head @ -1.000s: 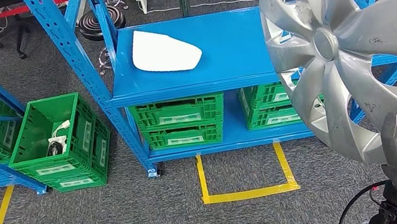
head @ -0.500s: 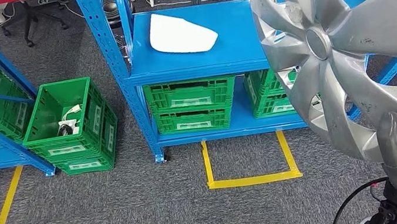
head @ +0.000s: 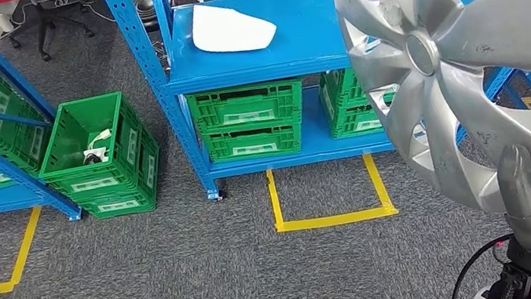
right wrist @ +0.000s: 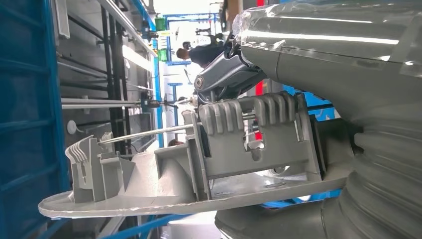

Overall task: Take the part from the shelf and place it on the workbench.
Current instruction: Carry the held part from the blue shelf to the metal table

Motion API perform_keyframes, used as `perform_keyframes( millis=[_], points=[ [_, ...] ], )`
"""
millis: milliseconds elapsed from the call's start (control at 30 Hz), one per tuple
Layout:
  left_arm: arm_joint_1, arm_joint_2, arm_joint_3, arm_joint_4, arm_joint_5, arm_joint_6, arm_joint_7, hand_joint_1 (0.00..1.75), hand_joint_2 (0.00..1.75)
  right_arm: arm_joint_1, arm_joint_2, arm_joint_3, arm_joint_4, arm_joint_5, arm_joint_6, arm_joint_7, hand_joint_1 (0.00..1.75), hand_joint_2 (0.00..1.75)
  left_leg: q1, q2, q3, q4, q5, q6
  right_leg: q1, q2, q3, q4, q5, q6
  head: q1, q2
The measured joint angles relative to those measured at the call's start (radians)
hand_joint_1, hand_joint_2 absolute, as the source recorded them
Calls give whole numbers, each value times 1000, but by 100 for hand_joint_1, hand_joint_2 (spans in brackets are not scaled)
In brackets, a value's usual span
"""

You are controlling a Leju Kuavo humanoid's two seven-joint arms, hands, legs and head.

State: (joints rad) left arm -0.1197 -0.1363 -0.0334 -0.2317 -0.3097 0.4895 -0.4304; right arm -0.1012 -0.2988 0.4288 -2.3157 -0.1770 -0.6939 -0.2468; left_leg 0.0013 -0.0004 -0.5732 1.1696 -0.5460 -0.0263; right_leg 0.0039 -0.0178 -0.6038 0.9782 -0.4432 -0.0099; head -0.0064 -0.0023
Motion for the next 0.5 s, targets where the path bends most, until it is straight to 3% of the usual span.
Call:
perform_keyframes(
  millis=[67,100,167,200,267,333,367,400,433,500],
  points=[
    [-5,0,-7,-1,-3,6,0,0,175,0,1,1,0,0,0,0,175,175,-2,0,93,-127,-18,11,2,-2,-21,18,12,8,-7,0],
    [-7,1,-12,-1,-4,8,0,0,175,-1,1,2,0,0,0,0,175,175,-3,-1,114,-164,-31,15,3,-3,-28,23,19,13,-11,0],
    [-7,1,-22,-1,-5,15,4,0,175,-2,2,3,0,0,0,0,175,175,-2,-1,108,-183,-31,30,2,-3,-40,28,30,23,-17,0],
    [-7,1,-26,0,-5,20,6,0,175,-2,3,4,0,0,0,0,175,175,0,-1,100,-185,-24,40,1,0,-48,36,18,30,-19,0],
    [-6,1,-37,0,-6,35,10,0,175,-2,3,9,0,1,0,0,175,175,3,1,80,-187,-3,61,-4,8,-70,105,-59,43,-18,0],
    [-6,2,-47,0,-7,52,13,0,175,-3,4,15,0,1,0,1,175,175,3,1,55,-186,18,67,-9,11,-92,229,-149,52,-16,0],
    [-6,2,-50,0,-8,61,15,0,175,-3,4,18,0,1,0,1,175,175,2,2,42,-185,27,66,-11,11,-94,278,-166,54,-15,0],
    [-6,2,-53,0,-8,70,17,0,175,-5,4,21,0,0,0,1,175,175,2,2,29,-184,37,65,-14,11,-84,299,-162,55,-15,0],
    [-6,2,-57,0,-8,77,18,0,175,-7,4,24,1,0,0,1,175,175,2,3,17,-182,45,63,-15,11,-58,284,-141,55,-15,0],
    [-7,2,-65,-1,-7,84,20,0,175,-14,4,29,1,-1,0,1,175,175,2,5,-2,-178,60,55,-17,13,34,162,-93,52,-14,0]
  ],
)
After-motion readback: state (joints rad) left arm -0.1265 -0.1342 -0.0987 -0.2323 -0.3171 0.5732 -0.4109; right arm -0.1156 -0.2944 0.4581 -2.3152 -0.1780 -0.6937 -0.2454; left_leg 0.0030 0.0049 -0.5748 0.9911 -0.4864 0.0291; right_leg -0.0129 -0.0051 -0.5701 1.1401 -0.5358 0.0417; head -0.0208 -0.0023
